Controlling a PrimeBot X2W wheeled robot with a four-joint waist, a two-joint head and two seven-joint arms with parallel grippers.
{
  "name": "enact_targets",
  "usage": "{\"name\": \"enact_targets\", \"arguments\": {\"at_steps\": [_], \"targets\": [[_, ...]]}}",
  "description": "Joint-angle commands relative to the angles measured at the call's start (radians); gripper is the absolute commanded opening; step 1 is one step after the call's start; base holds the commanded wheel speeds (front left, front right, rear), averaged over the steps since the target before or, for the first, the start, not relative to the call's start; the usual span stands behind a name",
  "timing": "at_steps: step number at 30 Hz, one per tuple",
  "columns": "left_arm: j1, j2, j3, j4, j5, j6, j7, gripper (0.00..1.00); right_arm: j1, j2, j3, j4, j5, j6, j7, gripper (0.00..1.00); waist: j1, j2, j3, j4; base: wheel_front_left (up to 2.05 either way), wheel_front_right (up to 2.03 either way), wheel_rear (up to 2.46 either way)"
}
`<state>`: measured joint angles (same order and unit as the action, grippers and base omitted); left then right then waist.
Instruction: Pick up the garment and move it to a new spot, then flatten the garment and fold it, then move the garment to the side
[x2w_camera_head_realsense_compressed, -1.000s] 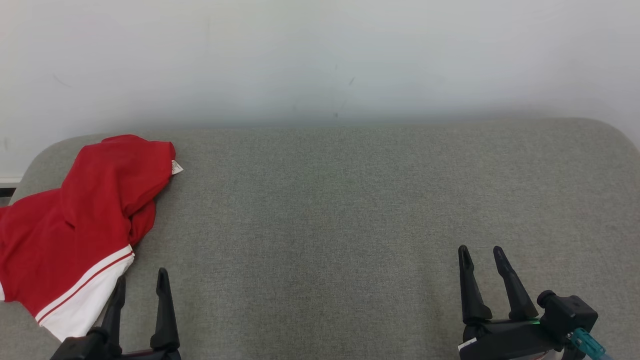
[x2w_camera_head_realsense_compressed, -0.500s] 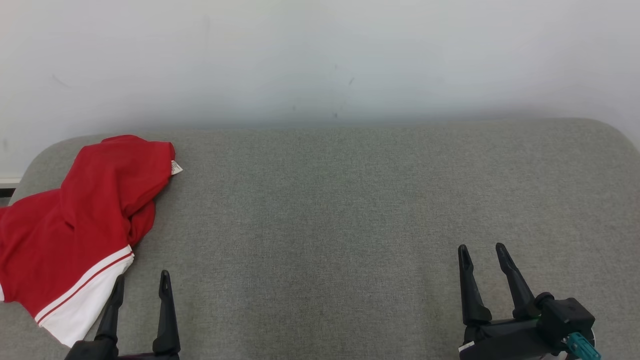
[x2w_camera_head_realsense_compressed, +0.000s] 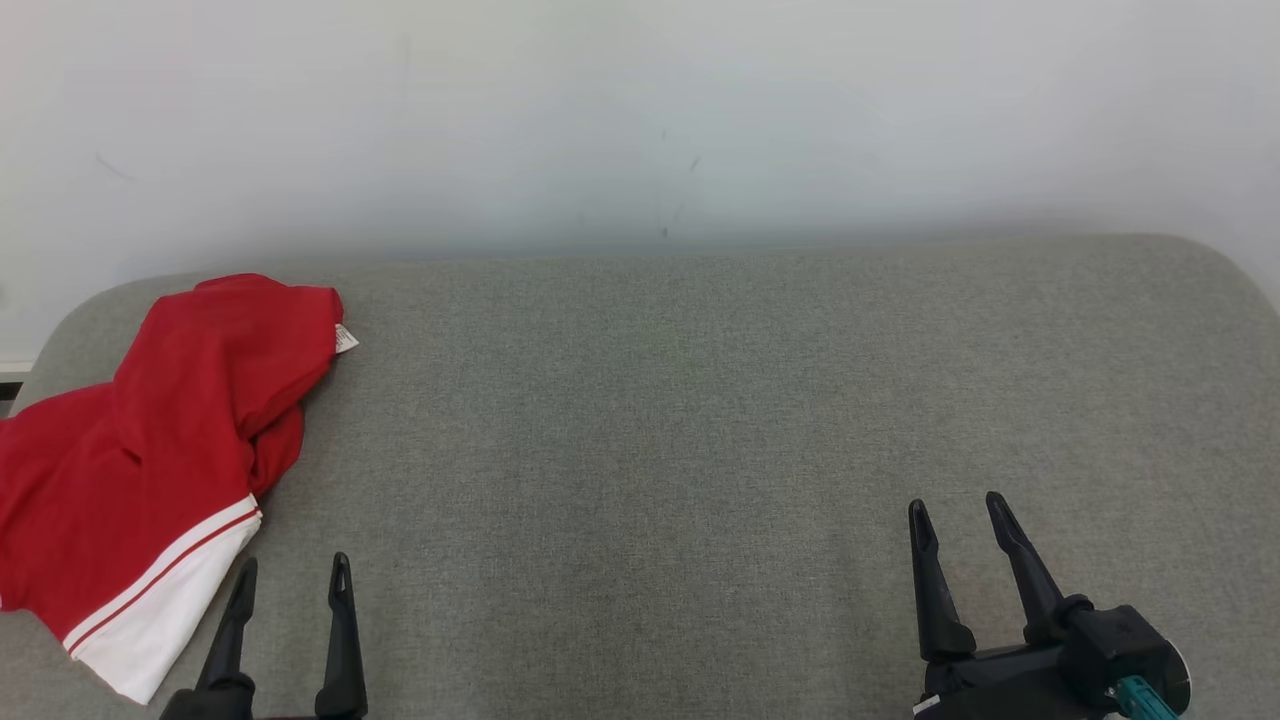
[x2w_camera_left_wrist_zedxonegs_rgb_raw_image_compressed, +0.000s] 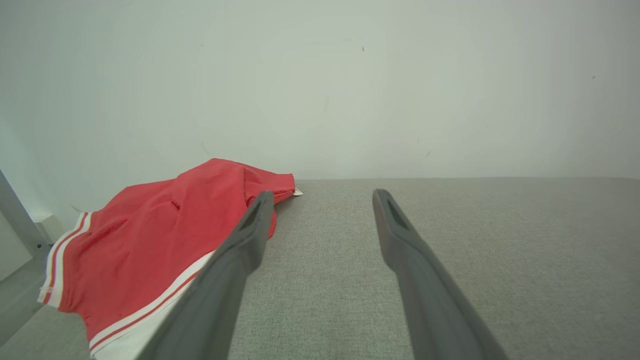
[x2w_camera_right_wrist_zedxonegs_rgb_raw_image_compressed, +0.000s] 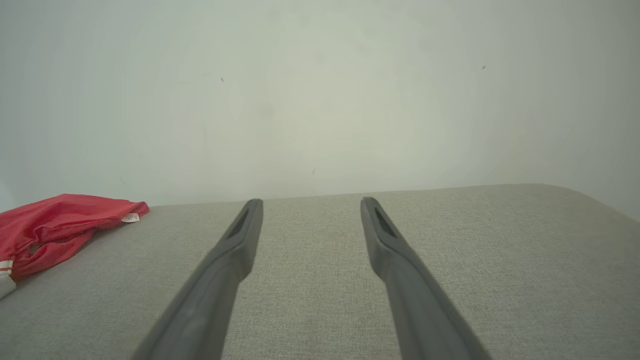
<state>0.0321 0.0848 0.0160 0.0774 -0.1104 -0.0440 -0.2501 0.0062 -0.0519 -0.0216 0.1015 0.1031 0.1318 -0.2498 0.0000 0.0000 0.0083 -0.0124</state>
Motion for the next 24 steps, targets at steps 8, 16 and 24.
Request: {"name": "enact_targets", "arguments": {"at_steps": [8,16,24], "targets": [[0.01,0.006,0.002,0.004,0.035,0.008,-0.013,1.0,0.006,0.003,0.006,-0.004,-0.041,-0.002,-0.017,1.0,0.0,0.0,0.0,-0.004,0.0,0.0,0.0],[0.003,0.009,0.006,-0.021,0.013,0.011,0.032,1.0,0.009,0.003,0.0,-0.005,-0.033,-0.002,-0.017,1.0,0.0,0.0,-0.004,-0.002,0.0,0.0,0.0],[0.019,0.005,0.012,-0.047,-0.016,0.023,0.08,1.0,0.012,0.003,-0.006,-0.003,-0.016,-0.002,-0.017,1.0,0.0,0.0,-0.008,-0.003,0.0,0.0,0.0]]}}
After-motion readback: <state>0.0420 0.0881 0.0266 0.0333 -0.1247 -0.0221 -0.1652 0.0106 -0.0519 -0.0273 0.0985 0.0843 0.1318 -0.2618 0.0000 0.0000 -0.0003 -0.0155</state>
